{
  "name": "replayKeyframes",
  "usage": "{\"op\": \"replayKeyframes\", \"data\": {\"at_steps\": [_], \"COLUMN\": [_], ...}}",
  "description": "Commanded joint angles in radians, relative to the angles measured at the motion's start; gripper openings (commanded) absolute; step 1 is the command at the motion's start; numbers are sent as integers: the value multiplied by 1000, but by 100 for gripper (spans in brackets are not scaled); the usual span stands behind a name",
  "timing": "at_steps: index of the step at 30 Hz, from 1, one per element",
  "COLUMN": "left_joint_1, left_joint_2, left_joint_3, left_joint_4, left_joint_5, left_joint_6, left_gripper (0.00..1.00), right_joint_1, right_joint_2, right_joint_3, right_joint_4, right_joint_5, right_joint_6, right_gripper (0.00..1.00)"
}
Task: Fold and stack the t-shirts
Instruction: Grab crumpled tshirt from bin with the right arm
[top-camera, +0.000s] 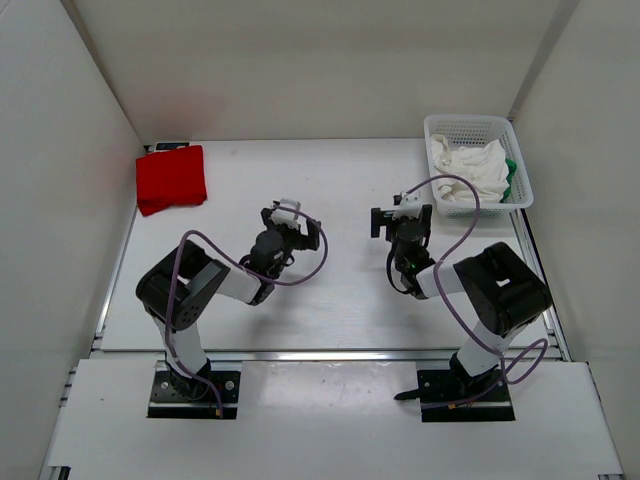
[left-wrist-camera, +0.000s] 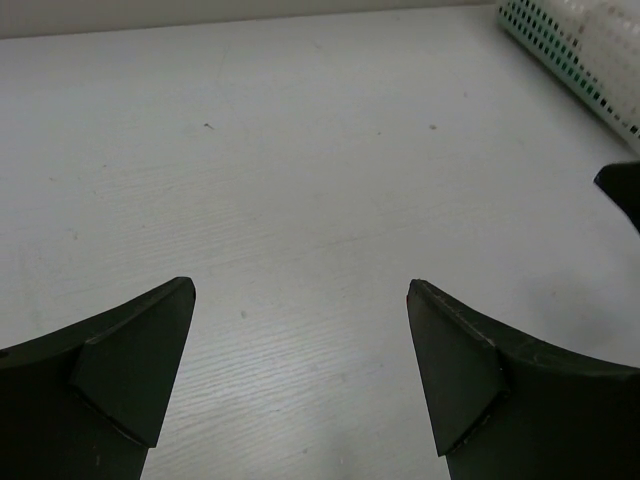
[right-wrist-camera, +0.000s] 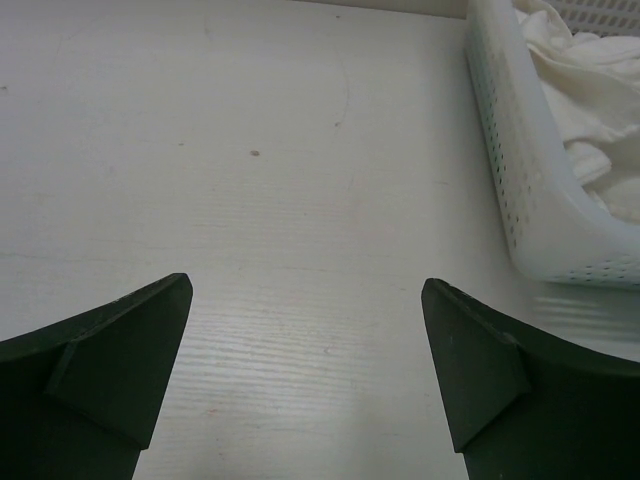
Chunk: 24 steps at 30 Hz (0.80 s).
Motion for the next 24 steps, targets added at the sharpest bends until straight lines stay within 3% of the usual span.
{"op": "replayKeyframes", "data": {"at_steps": [1, 6, 8, 9, 12, 15, 18, 20, 22, 23, 24], "left_joint_1": [10, -23, -29, -10, 59, 101, 126, 124, 138, 145, 156], "left_joint_2": [0, 5, -17, -14, 58, 116, 120, 89, 28, -1, -14], "left_joint_3": [-46, 9, 35, 67, 286, 422, 446, 417, 410, 405, 403], "left_joint_4": [146, 79, -20, -81, -469, -635, -706, -711, -738, -754, -790], "left_joint_5": [-38, 28, -19, -45, -13, 86, 114, 125, 154, 169, 186], "left_joint_6": [-34, 109, 67, 14, -111, -174, -280, -320, -363, -375, -401], "left_gripper": [99, 99, 99, 99, 99, 99, 99, 99, 98, 98, 98], "right_joint_1": [-9, 0, 0, -9, -79, -148, -150, -119, -45, -21, 14], "right_joint_2": [-6, -15, -14, -13, 3, 32, 45, 34, -10, -51, -90], "right_joint_3": [-34, -69, -68, -36, 122, 231, 371, 416, 394, 376, 341], "right_joint_4": [124, 196, 190, 125, -157, -296, -561, -621, -597, -583, -556], "right_joint_5": [29, 27, 24, 23, -89, -226, -237, -237, -118, -93, -73], "right_joint_6": [3, -16, -4, 3, 66, 147, 212, 188, 133, 108, 70], "right_gripper": [99, 99, 99, 99, 99, 100, 99, 99, 99, 97, 73]}}
